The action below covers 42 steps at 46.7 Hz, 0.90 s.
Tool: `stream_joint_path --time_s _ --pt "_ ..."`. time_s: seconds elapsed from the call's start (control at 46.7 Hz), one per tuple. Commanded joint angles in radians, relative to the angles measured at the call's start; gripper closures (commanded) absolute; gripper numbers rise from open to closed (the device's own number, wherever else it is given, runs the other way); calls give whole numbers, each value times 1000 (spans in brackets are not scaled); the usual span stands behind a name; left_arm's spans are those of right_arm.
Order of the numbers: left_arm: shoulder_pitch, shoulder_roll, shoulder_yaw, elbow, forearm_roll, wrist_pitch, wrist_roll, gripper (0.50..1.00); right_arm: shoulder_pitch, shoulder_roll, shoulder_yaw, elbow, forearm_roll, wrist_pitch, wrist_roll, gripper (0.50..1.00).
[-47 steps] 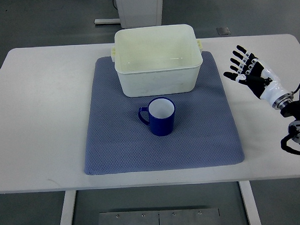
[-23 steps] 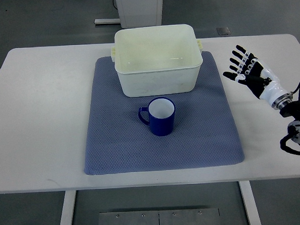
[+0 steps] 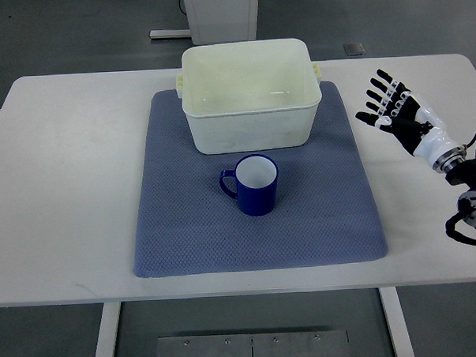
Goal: Place cup in box with right hand
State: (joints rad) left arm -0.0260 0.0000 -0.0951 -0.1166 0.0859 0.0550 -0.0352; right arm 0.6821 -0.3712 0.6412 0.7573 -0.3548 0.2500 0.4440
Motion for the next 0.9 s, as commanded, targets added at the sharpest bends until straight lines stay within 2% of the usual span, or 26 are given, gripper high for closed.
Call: stream_joint_path --time_s 0.0,0.407,0.878 --pt "0 0 0 0 0 0 0 500 4 0 -2 -7 -1 0 1 500" --pt "0 0 0 0 0 0 0 500 14 -2 2 -73 0 0 1 500" --pt "0 0 0 0 0 0 0 500 14 -29 2 -76 0 0 27 500"
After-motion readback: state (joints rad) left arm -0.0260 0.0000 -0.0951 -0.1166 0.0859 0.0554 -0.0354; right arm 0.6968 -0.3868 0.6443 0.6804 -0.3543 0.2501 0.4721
